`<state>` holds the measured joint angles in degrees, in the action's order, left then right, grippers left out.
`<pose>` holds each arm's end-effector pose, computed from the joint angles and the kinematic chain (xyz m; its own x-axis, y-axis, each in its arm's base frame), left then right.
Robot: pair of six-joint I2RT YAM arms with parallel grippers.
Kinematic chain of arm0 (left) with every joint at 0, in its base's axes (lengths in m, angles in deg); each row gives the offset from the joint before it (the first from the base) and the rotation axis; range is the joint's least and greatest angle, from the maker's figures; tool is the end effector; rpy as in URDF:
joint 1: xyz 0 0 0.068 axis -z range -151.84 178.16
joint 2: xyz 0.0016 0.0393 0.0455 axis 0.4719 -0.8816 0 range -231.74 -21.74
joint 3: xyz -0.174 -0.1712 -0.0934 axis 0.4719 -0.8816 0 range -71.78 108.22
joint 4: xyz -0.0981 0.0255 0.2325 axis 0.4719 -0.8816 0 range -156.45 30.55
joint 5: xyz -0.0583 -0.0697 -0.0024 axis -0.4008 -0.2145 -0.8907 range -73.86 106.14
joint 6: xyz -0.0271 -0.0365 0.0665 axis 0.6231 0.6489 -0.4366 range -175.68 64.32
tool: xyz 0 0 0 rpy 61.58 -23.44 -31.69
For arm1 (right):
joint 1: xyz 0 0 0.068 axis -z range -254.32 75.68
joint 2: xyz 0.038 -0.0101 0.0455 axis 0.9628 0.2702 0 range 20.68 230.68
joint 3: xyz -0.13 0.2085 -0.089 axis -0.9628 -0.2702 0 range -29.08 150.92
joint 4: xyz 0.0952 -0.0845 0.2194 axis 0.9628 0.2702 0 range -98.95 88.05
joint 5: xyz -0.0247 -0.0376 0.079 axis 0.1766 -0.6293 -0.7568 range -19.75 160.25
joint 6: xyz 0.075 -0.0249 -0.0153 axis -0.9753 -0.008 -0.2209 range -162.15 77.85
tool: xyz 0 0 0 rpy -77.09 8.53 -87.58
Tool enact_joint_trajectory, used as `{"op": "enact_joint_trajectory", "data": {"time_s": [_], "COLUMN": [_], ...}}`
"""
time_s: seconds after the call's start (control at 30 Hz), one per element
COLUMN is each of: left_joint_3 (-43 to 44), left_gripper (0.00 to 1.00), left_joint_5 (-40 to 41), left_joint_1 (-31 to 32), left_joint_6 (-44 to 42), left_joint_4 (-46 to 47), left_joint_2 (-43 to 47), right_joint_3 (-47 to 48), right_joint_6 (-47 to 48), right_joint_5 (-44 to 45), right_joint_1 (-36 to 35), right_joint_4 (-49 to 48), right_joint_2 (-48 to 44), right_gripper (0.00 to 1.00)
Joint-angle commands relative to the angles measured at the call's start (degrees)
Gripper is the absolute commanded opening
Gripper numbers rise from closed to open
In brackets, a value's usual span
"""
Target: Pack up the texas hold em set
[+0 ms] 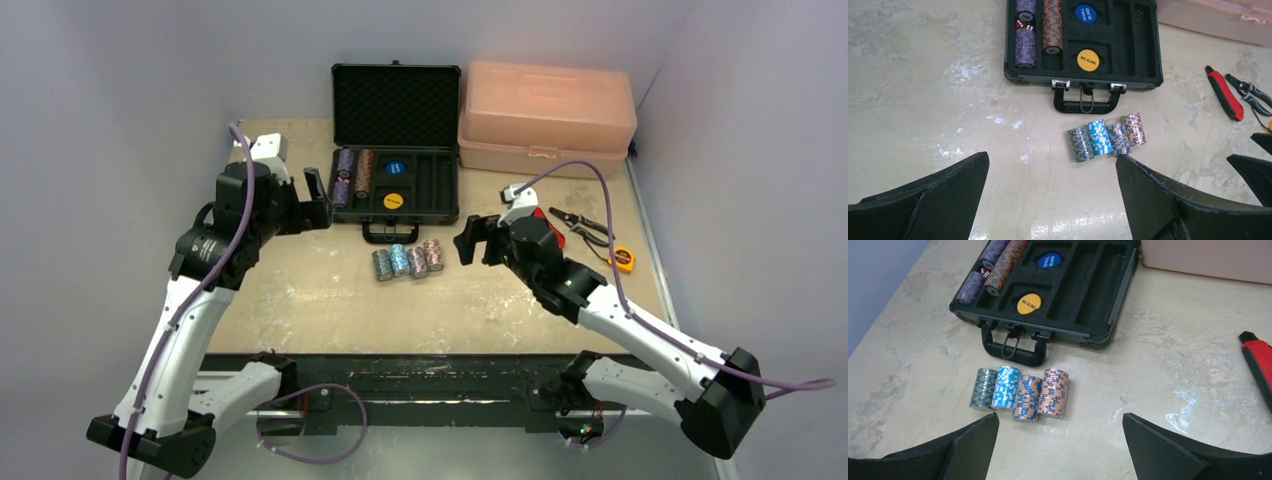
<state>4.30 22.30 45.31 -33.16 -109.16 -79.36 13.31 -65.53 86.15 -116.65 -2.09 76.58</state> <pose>0.2054 -0.0557 0.3839 -0.5367 -0.2329 -0.8110 0.0000 0.9612 -0.2760 0.2013 0.1575 0.2763 -0.4177 0.1358 -0.8984 -0.3179 0.9044 0.2845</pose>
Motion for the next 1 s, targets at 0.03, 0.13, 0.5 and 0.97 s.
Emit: {"op": "enact_joint_trajectory", "data": {"time_s": [0.03, 0.13, 0.5, 0.97], "left_joint_3": [-6.4, -10.4, -13.0, -12.6], "left_gripper": [1.00, 0.99, 1.00, 1.00], "left_joint_5": [-5.2, -8.6, -8.7, -7.4], "left_joint_1": [-0.4, -0.4, -0.4, -0.4], "left_joint_6": [-0.6, -1.1, -2.6, -3.5], "left_joint_4": [5.4, 8.7, 7.7, 6.5], "left_joint_2": [4.2, 5.5, 6.2, 6.5], "right_joint_3": [4.9, 7.2, 15.8, 22.0], "right_joint_6": [1.2, 1.3, 0.0, -2.7], "right_joint_5": [-4.6, -6.8, -9.8, -9.3], "right_joint_1": [0.0, 0.0, 0.0, 0.0], "right_joint_4": [-1.5, -0.3, 4.2, 5.6], "right_joint_2": [5.0, 9.4, 25.9, 39.9], "right_gripper": [0.99, 0.97, 0.92, 0.77]}}
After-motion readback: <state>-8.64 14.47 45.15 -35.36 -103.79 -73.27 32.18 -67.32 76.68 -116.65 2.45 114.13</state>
